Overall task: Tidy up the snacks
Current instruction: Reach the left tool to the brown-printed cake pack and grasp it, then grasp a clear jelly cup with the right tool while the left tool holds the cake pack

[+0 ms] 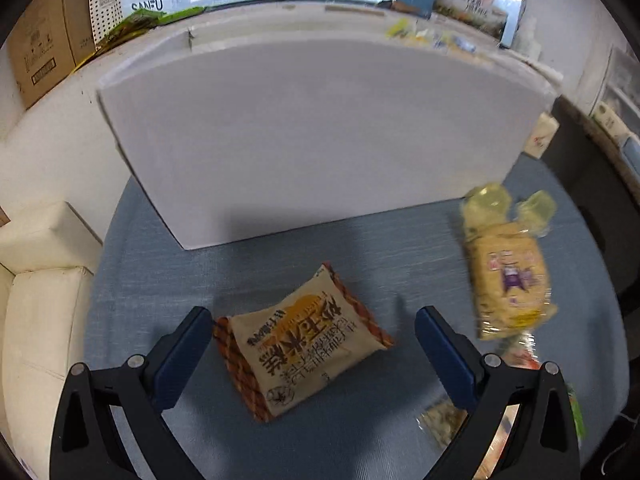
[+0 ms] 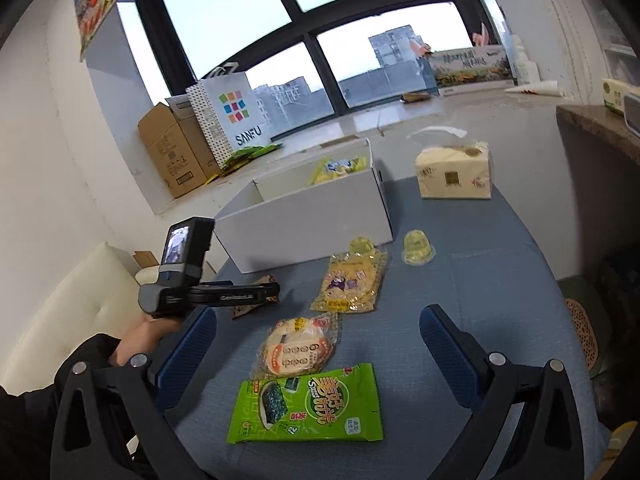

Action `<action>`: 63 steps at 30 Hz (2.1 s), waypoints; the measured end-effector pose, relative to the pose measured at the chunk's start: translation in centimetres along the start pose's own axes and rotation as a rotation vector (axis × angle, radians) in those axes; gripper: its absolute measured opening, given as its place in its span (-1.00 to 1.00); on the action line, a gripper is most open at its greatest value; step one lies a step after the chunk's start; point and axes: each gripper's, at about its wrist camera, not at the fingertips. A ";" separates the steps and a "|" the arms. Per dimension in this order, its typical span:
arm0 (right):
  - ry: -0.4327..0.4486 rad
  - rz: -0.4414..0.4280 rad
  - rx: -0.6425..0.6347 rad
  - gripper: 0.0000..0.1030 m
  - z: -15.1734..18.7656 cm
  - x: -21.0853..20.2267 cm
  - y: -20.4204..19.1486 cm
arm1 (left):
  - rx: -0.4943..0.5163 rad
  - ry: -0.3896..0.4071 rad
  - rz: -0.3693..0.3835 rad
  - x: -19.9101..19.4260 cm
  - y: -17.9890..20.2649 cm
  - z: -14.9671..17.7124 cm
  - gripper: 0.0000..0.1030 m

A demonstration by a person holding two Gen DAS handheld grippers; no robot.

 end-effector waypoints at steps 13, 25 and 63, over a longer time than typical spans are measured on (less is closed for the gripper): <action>-0.027 -0.007 0.000 1.00 0.6 0.9 -0.2 | 0.007 0.038 0.076 -1.8 -2.2 1.1 -1.00; -0.052 -0.014 -0.006 1.00 1.1 1.7 -0.7 | 0.159 0.081 0.121 -4.1 1.1 0.9 1.00; -0.194 0.134 -0.072 1.00 -2.4 10.8 4.5 | 0.119 0.218 0.411 -14.0 -1.7 3.0 -0.05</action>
Point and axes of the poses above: each gripper's, at about its wrist camera, not at the fingertips, and x roughly the way its jaws point, y to its right, z to its underside, and after that the axes turned 8 degrees about -x, right-handed
